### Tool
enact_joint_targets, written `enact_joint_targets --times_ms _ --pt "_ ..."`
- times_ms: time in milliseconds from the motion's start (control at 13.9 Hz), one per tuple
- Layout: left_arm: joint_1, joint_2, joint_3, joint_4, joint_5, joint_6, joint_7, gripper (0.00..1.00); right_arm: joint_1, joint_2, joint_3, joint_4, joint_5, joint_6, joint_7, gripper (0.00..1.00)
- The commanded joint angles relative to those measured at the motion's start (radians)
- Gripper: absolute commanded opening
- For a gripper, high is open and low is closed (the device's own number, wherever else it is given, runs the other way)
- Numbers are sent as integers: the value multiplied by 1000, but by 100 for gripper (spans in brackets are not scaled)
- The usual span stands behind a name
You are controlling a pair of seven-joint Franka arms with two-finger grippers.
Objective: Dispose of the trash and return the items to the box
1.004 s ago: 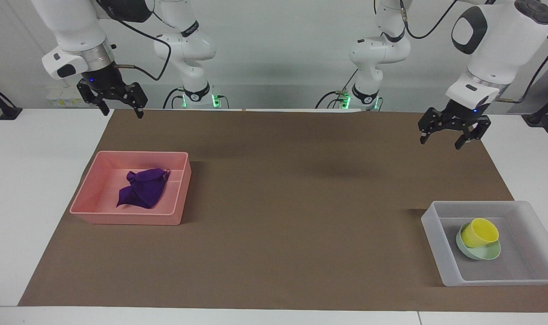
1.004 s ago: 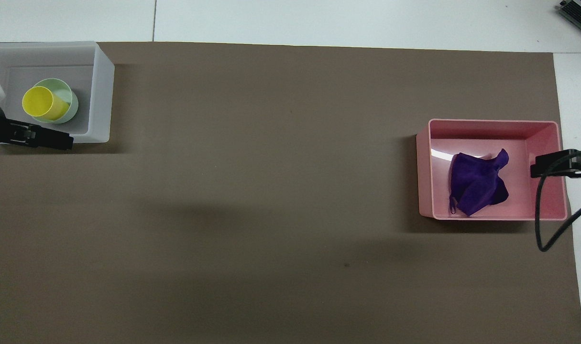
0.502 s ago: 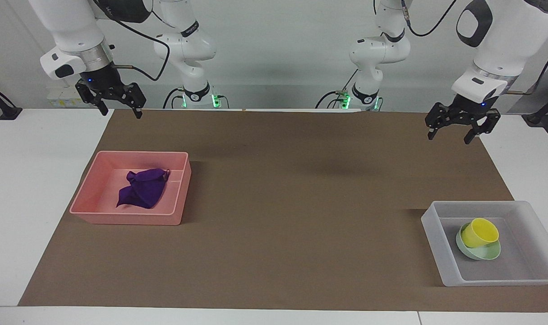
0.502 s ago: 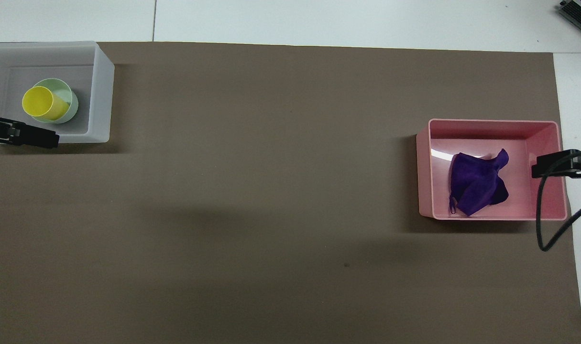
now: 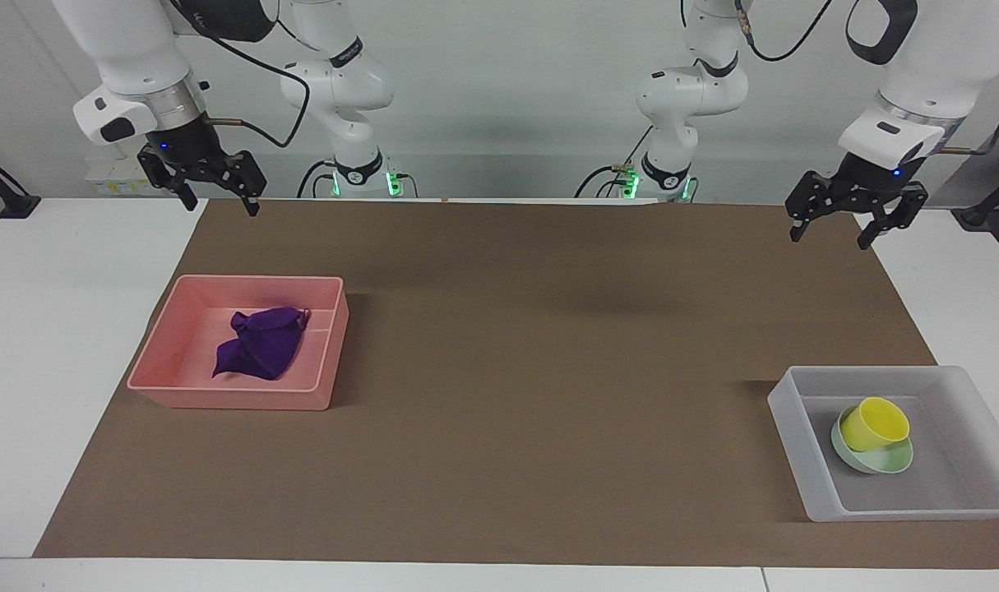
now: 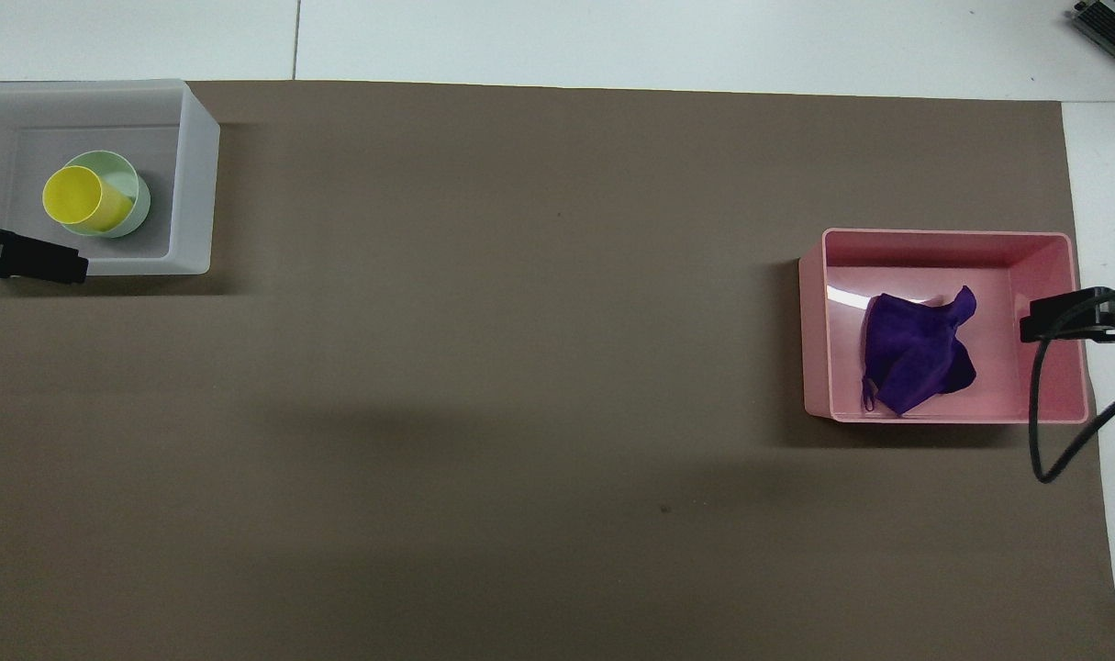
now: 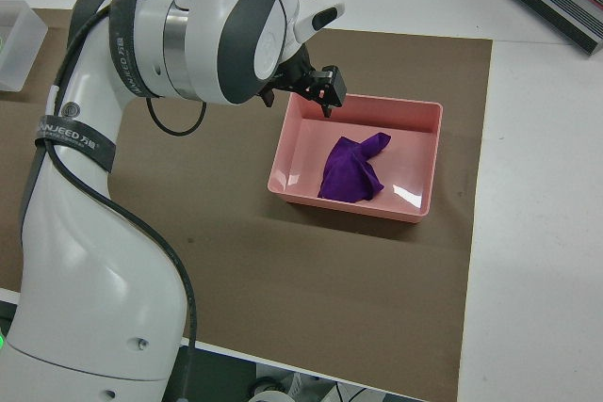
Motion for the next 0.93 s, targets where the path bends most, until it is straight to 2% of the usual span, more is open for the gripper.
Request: enact_joint_targets --times_ms 0,215,860 --pt "-53 8 19 33 10 -64 -5 100 0 -27 5 -33 -13 15 24 100" --pt "-136 -12 91 21 10 -84 -16 100 2 -27 5 -33 -11 15 24 100" --pt "-127 -6 113 23 -40 -88 -23 100 0 -27 5 -33 -11 15 24 100"
